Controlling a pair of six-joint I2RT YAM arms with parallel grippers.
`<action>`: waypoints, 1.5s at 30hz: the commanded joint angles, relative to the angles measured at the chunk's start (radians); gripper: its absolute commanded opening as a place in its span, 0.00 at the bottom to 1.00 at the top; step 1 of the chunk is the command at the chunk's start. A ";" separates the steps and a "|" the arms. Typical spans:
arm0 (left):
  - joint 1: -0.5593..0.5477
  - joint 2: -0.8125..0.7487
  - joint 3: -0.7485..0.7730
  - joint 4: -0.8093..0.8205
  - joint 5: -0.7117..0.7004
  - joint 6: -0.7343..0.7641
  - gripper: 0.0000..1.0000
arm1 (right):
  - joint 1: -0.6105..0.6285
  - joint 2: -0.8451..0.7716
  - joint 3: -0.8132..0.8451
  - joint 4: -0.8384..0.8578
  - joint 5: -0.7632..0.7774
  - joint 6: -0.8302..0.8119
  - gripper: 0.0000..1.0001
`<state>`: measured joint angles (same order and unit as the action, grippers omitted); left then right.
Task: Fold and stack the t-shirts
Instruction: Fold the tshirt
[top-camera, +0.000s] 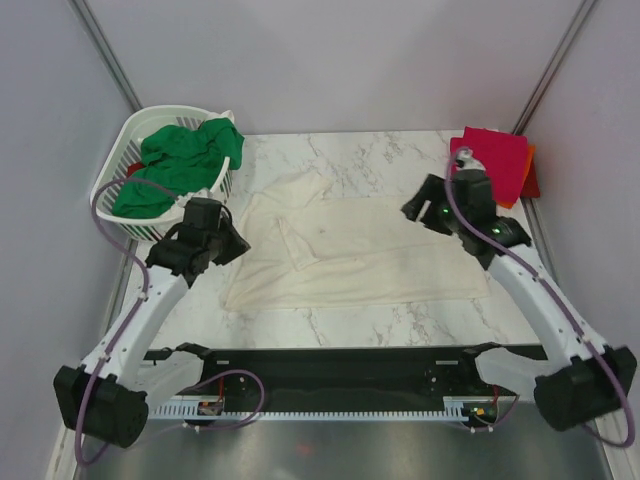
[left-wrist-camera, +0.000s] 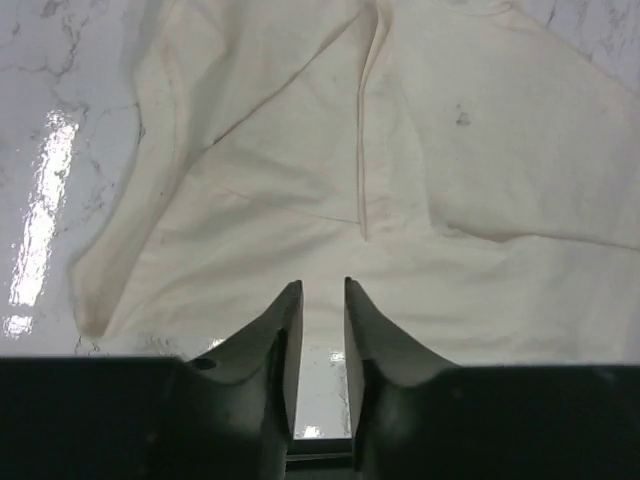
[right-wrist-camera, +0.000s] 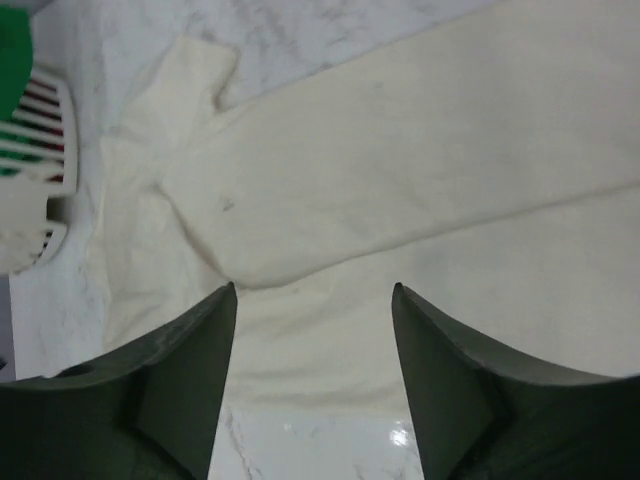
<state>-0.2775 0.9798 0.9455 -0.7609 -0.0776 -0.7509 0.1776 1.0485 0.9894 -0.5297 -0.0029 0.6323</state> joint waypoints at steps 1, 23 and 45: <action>-0.011 0.085 -0.095 0.174 0.065 0.024 0.26 | 0.282 0.192 0.157 0.069 -0.003 -0.034 0.68; -0.060 0.249 -0.363 0.296 -0.048 -0.056 0.02 | 0.685 1.180 0.795 -0.026 -0.132 -0.269 0.00; -0.058 0.227 -0.418 0.285 -0.083 -0.062 0.02 | 0.543 1.259 1.027 -0.243 0.411 -0.485 0.02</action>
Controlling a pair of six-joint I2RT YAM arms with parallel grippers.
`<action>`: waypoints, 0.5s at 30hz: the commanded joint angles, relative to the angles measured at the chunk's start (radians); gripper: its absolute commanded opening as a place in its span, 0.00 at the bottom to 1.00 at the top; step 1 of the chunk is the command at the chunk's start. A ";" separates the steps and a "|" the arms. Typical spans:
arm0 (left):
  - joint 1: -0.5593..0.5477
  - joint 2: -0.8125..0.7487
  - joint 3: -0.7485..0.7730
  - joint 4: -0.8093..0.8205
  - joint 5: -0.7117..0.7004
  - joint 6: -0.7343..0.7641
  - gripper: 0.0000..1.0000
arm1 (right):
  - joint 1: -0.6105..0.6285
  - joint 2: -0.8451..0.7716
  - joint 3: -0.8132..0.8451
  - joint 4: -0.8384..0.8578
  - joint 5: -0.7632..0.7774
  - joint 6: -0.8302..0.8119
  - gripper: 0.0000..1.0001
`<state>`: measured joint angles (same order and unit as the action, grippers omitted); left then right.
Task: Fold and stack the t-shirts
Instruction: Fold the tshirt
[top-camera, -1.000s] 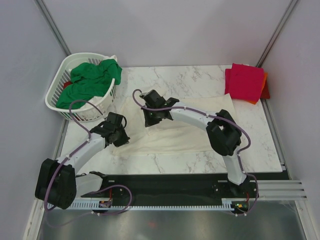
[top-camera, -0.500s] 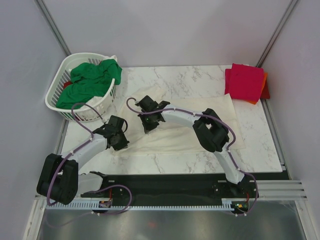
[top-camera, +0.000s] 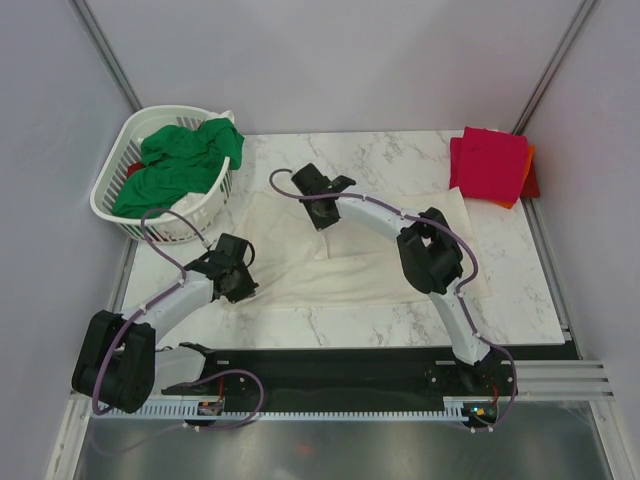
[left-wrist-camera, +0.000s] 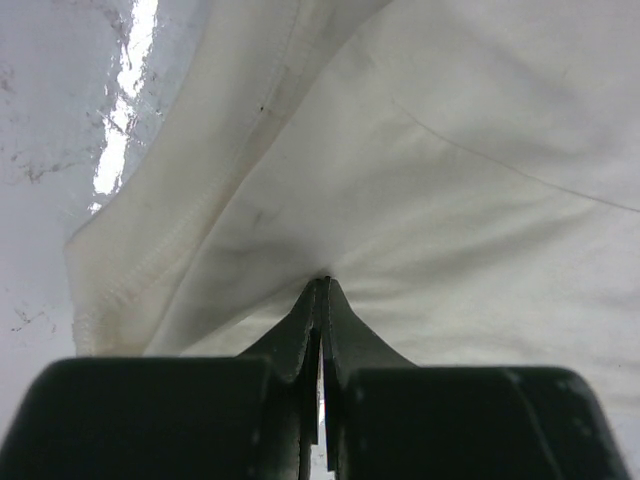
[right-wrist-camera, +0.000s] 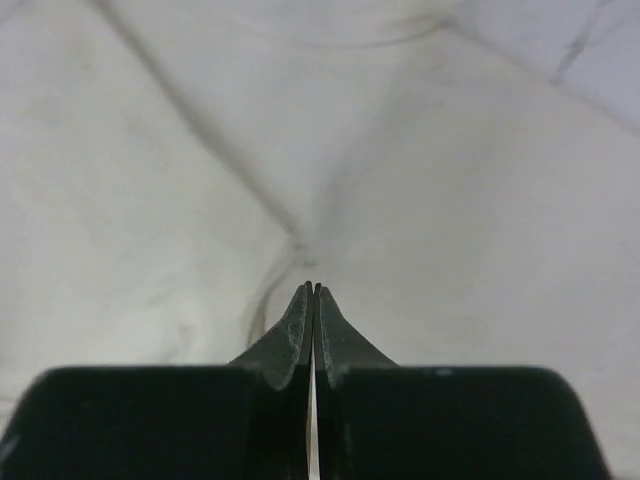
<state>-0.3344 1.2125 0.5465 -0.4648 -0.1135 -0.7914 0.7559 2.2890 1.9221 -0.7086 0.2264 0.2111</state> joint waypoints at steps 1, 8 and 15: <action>-0.002 -0.007 -0.017 -0.012 -0.046 -0.019 0.02 | -0.043 0.018 0.112 -0.074 0.188 -0.065 0.05; -0.003 -0.062 0.032 -0.047 -0.043 0.023 0.03 | -0.117 -0.189 -0.007 -0.066 0.243 0.002 0.93; -0.014 -0.133 0.122 -0.061 -0.041 0.076 0.22 | -0.237 -0.645 -0.541 0.147 0.036 0.129 0.95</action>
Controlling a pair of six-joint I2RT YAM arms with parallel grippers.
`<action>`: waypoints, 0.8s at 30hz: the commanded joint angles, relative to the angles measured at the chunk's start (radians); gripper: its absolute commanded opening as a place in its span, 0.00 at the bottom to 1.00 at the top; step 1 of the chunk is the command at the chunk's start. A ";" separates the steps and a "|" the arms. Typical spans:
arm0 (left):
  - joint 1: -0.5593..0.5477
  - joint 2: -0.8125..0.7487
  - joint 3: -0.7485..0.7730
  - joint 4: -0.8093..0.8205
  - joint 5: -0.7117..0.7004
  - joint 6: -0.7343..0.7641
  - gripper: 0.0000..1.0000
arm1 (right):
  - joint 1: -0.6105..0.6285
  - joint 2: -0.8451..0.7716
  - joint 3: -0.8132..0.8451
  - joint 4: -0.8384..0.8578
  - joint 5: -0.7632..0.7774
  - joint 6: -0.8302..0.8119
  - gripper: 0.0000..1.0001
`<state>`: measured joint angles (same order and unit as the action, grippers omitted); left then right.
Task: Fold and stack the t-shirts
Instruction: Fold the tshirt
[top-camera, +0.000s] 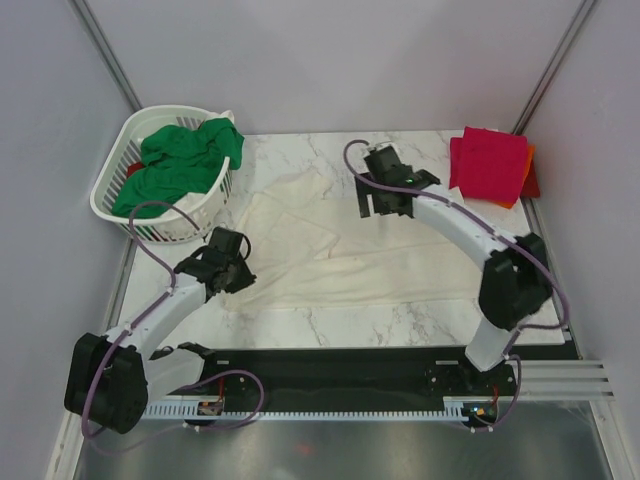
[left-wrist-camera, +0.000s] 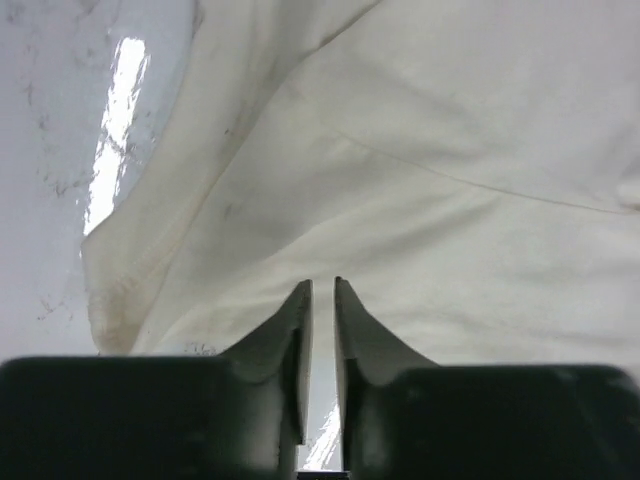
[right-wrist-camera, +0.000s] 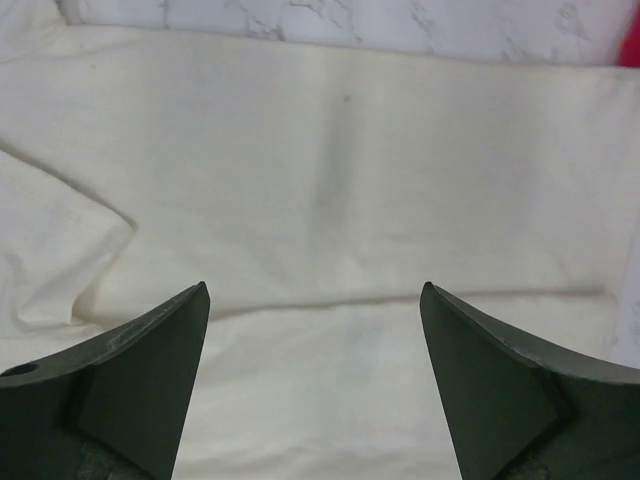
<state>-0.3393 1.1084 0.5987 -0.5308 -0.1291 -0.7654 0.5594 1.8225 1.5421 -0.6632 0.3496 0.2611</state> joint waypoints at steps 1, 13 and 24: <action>-0.012 -0.024 0.093 0.011 -0.033 0.054 0.36 | -0.053 -0.207 -0.207 0.111 -0.112 0.093 0.94; -0.015 0.246 0.179 0.159 0.002 0.064 0.65 | -0.314 -0.325 -0.663 0.300 -0.389 0.213 0.95; -0.013 0.242 0.058 0.158 0.000 0.020 0.62 | -0.506 -0.330 -0.858 0.280 -0.377 0.262 0.98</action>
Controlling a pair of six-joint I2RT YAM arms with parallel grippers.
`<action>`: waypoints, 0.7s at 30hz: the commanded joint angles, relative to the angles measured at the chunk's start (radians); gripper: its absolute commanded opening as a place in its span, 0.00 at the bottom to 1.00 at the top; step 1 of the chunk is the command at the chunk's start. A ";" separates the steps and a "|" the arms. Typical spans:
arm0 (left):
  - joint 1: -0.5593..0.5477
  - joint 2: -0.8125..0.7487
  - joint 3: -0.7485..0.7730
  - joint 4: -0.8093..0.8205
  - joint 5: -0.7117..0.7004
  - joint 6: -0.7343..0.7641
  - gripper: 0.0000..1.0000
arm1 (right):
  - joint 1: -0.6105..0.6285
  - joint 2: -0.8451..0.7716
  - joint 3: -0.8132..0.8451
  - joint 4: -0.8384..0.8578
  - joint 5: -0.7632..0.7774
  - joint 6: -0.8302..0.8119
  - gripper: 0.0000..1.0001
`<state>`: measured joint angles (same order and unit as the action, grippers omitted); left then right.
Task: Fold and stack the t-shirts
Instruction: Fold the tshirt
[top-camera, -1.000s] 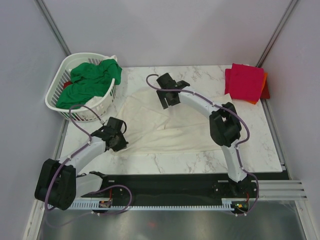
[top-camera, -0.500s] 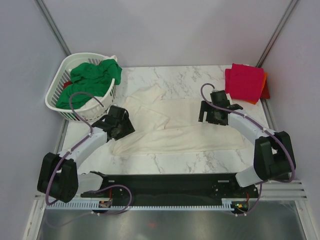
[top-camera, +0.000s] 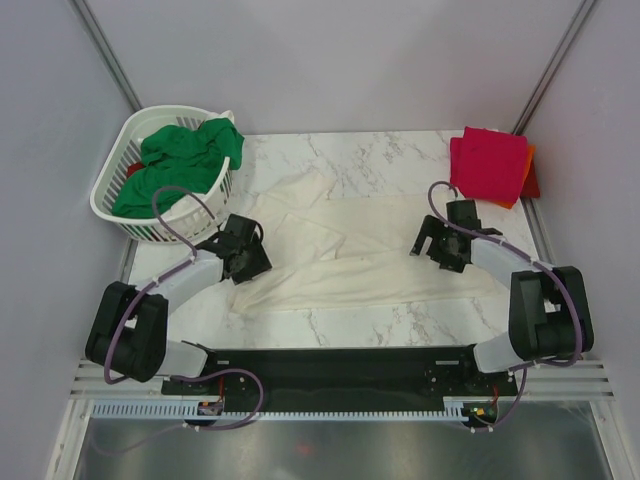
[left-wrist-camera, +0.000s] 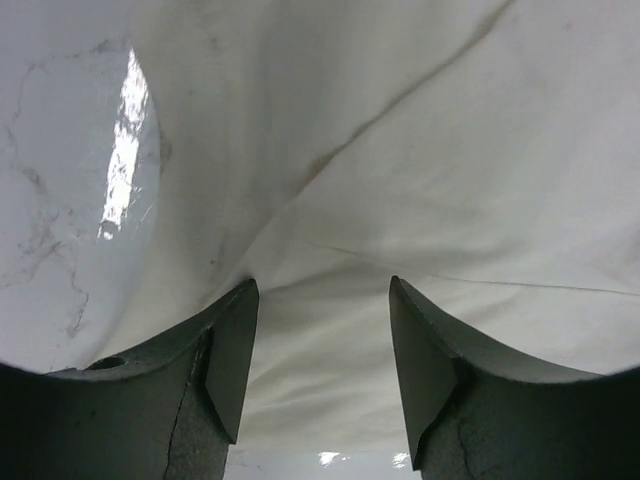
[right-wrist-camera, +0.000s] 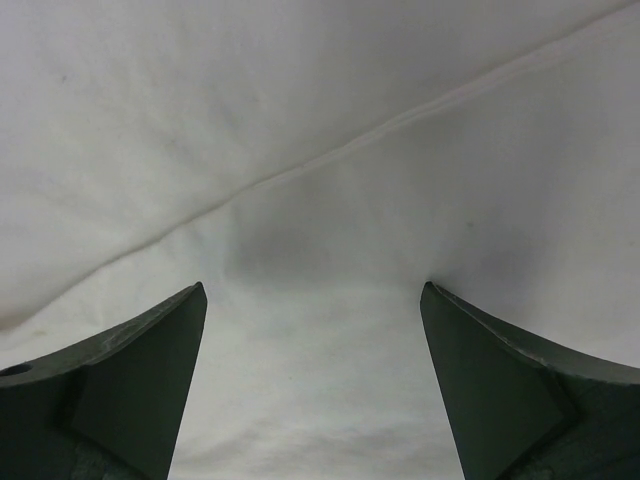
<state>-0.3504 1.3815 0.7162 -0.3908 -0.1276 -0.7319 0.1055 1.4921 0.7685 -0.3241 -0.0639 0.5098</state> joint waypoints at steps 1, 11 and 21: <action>-0.002 -0.044 -0.078 0.018 0.003 -0.024 0.62 | -0.062 -0.012 -0.092 -0.070 0.041 0.015 0.98; -0.004 -0.185 -0.219 -0.026 0.052 -0.096 0.61 | -0.081 -0.140 -0.194 -0.197 -0.002 0.113 0.98; -0.005 -0.374 -0.100 -0.201 0.048 -0.061 0.65 | -0.079 -0.452 -0.157 -0.326 0.024 0.167 0.98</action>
<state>-0.3542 1.0355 0.5003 -0.5232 -0.0696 -0.8024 0.0288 1.1061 0.5491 -0.5591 -0.0673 0.6483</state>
